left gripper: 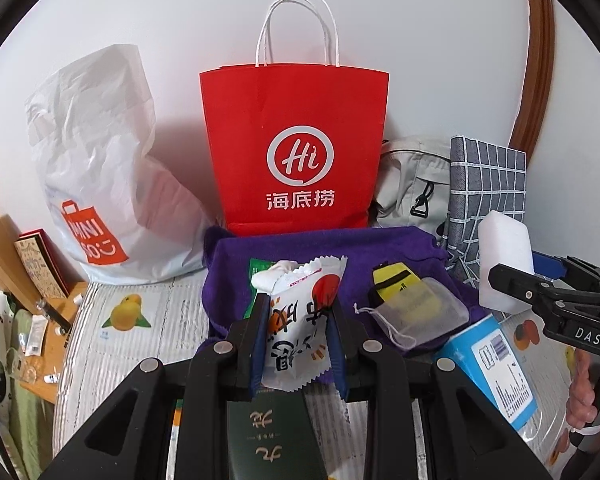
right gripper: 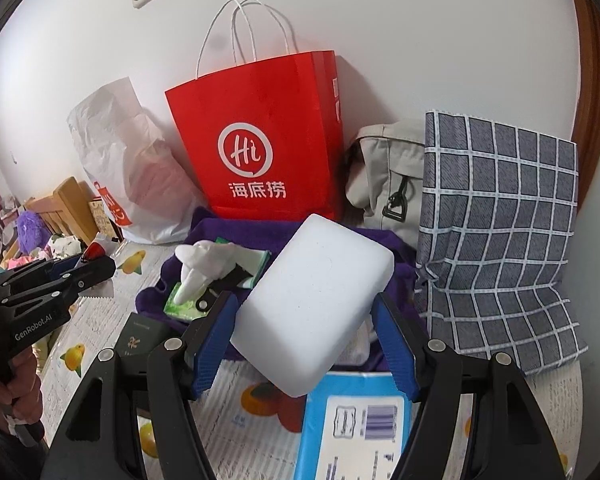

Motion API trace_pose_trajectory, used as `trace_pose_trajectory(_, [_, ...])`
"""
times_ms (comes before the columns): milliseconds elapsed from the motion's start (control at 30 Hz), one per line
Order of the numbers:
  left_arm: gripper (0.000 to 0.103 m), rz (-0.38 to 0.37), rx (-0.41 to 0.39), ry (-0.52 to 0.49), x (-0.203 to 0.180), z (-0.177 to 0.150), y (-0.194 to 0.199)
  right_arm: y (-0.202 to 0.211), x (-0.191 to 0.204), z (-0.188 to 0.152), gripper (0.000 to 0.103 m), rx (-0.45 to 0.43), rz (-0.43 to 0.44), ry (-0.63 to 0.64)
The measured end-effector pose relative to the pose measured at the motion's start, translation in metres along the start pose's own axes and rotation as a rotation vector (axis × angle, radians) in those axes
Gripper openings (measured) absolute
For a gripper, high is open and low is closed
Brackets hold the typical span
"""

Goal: Organize soft objects
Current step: 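Carry the snack packet with the left tool and sponge with the right tool onto the towel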

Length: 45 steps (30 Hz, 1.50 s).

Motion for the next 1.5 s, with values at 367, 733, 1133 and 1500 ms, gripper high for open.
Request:
trace_pose_trajectory(367, [0.026,0.001,0.003,-0.021,-0.008,0.012,-0.024,-0.026,-0.01,0.012,0.069,0.019,0.013,-0.016])
trace_pose_trajectory(733, [0.026,-0.007,0.024,-0.047,-0.02,0.02,-0.055,-0.056,-0.024,0.019,0.069,0.033,0.009,-0.014])
trace_pose_trajectory(1133, [0.026,-0.017,0.077,-0.071,-0.027,0.017,-0.09,-0.09,-0.03,0.015,0.069,0.081,0.001,0.003])
trace_pose_trajectory(1500, [0.026,-0.073,0.2,-0.07,-0.032,0.002,-0.125,-0.121,-0.03,0.001,0.07,0.157,-0.004,0.032])
Point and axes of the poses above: each gripper's, at about its wrist camera, not at the fingertips, and y roughly against the way its jaws point, x to its left, z to its top, the point moved 3 cm from there along -y, roughly the way its jaws point, and after that the axes turned 1 degree about -x, right-handed, at the moved point
